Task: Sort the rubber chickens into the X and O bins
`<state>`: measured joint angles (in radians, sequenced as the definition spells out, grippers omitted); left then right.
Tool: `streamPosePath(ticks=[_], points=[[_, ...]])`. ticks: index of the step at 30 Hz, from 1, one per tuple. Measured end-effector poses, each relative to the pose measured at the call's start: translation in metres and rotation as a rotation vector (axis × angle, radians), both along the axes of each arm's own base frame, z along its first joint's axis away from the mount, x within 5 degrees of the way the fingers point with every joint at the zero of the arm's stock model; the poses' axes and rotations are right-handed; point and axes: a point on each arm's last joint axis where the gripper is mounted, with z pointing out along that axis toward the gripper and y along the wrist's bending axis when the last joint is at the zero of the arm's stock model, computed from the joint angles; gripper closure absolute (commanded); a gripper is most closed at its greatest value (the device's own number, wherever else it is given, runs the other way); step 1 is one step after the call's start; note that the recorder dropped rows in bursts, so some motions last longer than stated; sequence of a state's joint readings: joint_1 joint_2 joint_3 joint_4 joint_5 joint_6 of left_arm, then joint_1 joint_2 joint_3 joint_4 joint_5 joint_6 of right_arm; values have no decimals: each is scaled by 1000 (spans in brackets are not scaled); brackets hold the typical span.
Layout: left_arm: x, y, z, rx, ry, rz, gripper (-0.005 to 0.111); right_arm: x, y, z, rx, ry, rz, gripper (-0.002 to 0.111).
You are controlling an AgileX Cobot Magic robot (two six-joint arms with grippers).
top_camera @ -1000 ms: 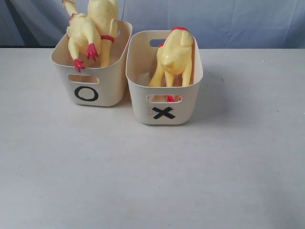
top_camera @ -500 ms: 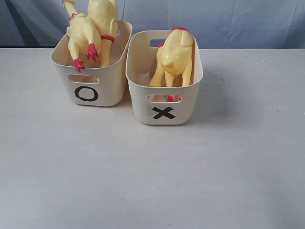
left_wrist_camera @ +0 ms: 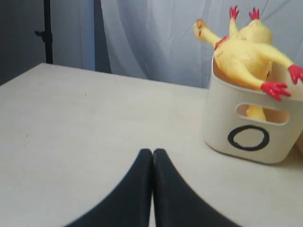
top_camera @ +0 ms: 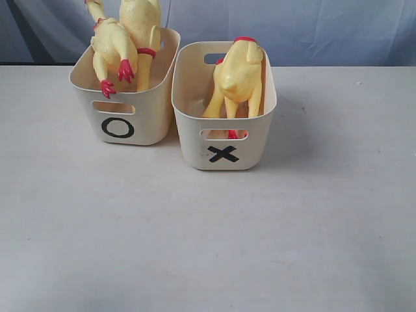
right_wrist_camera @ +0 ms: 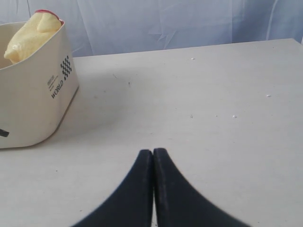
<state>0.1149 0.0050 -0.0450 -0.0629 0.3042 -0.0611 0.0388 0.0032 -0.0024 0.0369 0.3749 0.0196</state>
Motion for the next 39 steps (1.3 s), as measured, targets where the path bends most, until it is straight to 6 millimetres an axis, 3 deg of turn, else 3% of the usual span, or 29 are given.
streamPosePath(ticks=[11,21,39], points=[[1,-2,-15,96,62,-87,106,0,0,0,0,0,0,108],[1,-3,-15,178,65,-113,106,0,0,0,0,0,0,108],[1,-5,-15,138,62,-124,106,0,0,0,2,0,-1,108]])
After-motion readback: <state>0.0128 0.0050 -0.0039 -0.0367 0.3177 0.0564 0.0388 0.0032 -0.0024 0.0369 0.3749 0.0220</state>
